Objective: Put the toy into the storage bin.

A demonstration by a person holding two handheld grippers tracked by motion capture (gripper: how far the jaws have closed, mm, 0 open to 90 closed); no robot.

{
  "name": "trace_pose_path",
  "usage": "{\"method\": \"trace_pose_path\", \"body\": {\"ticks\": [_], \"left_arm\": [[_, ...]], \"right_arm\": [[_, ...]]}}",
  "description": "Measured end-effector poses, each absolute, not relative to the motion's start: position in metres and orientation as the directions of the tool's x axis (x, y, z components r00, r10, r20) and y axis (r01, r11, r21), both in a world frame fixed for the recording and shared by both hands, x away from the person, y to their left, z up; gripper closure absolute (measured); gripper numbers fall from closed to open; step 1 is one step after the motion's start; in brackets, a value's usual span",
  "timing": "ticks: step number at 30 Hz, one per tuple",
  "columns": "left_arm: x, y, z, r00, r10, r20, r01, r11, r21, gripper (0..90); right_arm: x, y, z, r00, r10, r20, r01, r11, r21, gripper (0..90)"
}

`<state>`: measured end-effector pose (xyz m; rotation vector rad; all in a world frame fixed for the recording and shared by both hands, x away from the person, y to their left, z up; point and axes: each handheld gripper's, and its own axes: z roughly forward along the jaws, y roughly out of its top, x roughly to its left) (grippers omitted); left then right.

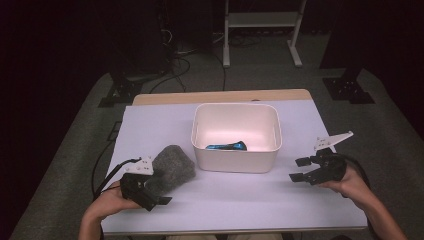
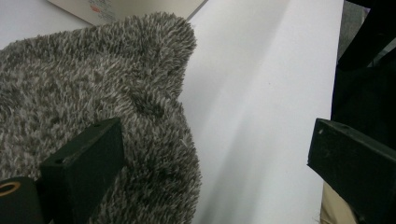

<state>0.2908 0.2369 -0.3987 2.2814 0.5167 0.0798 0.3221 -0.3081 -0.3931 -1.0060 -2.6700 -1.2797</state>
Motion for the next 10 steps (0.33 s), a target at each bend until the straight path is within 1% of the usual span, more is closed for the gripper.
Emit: {"method": "trace_pose_path", "body": {"ticks": [10], "left_arm": [[0.2916,0.2366,-0.3971,0.914,0.393,-0.1,0.337,-0.6,0.725,3.0]], "right_arm": [[0.3139,-0.312,-0.4039,-0.784,0.55,0.287,0.56,0.428,0.709,22.2]]}}
